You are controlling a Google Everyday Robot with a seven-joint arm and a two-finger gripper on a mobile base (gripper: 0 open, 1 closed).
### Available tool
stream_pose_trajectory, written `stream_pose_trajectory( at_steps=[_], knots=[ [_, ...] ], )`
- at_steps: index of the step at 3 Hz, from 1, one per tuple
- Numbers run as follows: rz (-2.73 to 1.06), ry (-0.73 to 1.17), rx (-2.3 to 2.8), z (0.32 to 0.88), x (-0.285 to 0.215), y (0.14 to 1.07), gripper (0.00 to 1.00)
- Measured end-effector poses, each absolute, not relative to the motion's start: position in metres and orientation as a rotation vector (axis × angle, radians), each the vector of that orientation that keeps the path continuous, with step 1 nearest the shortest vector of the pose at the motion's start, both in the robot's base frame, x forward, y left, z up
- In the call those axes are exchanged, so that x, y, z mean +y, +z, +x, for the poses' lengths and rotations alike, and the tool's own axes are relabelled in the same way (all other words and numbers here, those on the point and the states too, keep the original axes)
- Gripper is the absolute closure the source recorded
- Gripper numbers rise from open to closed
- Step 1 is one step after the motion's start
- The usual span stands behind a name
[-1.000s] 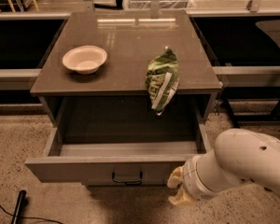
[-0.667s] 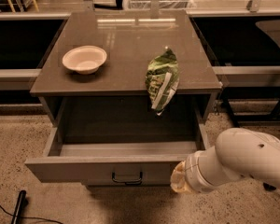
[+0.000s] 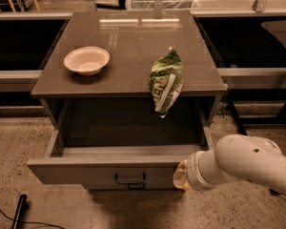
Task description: Close top drawer
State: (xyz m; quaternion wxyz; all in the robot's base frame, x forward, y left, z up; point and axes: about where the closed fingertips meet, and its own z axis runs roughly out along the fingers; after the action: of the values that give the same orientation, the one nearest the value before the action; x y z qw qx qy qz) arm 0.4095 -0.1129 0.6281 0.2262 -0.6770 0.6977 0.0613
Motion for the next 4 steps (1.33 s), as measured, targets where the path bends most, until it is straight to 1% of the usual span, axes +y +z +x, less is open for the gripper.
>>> stream_pose_trajectory(
  at_steps=[1, 3, 4],
  knots=[
    [-1.862, 0.164, 1.921, 0.4108, -0.1128, 0.6288, 0.81],
    [-1.862, 0.164, 1.921, 0.4108, -0.1128, 0.6288, 0.36],
    [-1.863, 0.164, 1.921, 0.4108, -0.1127, 0.6289, 0.05]
  ],
)
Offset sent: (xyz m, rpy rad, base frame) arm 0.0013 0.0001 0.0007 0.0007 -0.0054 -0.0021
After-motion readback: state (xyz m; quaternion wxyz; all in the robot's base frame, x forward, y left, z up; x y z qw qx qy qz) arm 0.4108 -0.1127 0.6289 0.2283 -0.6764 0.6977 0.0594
